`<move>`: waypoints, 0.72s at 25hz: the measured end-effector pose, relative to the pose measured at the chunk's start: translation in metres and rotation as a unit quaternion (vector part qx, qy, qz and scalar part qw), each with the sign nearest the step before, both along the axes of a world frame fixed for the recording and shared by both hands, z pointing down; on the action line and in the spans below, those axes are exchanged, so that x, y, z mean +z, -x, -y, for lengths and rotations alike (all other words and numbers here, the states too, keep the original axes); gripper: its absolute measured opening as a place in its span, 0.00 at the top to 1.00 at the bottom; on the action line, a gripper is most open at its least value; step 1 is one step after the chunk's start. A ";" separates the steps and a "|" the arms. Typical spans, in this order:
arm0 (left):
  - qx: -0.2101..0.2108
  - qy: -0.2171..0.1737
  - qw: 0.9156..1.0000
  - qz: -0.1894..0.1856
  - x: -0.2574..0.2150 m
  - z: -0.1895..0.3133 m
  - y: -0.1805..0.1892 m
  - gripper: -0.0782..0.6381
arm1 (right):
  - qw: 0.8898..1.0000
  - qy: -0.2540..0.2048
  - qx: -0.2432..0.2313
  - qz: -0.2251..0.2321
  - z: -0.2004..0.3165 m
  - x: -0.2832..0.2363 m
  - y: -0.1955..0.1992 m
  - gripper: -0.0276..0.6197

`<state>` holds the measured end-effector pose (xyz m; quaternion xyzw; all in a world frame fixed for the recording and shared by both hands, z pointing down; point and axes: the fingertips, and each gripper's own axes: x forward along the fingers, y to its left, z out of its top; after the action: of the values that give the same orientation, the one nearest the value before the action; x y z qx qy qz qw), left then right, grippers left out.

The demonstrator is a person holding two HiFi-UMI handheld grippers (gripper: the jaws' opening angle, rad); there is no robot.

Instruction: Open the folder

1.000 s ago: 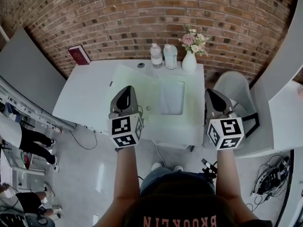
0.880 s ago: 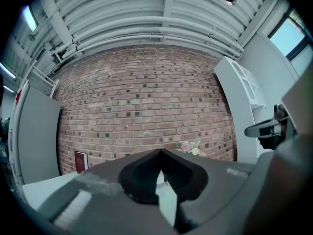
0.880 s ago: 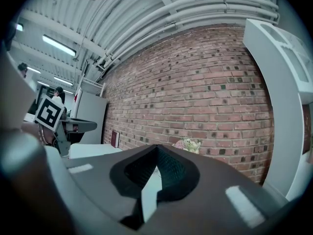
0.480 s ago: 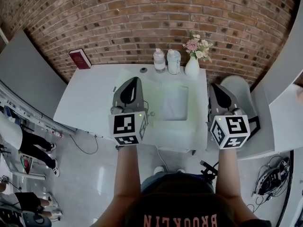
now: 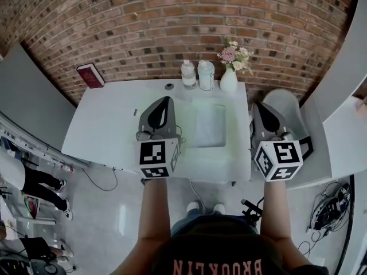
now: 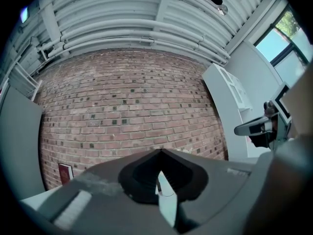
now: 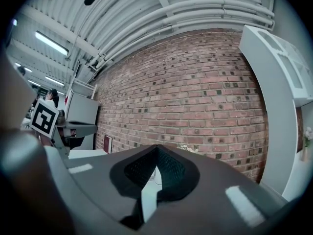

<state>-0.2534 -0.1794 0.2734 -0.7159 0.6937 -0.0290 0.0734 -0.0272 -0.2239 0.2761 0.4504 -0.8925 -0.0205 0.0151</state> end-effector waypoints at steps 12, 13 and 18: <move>0.002 0.004 1.000 0.001 0.004 -0.005 0.011 0.89 | 1.000 -0.006 0.009 -0.028 -0.004 0.010 0.011 0.96; 0.003 0.003 1.000 0.001 0.004 -0.005 0.011 0.89 | 0.999 -0.007 0.011 -0.031 -0.004 0.010 0.011 0.96; 0.005 0.001 1.000 -0.001 0.003 -0.007 0.010 0.89 | 0.999 -0.012 0.017 -0.036 -0.004 0.007 0.008 0.96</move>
<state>-0.2638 -0.1723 0.2766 -0.7193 0.6904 -0.0287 0.0718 -0.0354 -0.2197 0.2826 0.4647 -0.8832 -0.0474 0.0422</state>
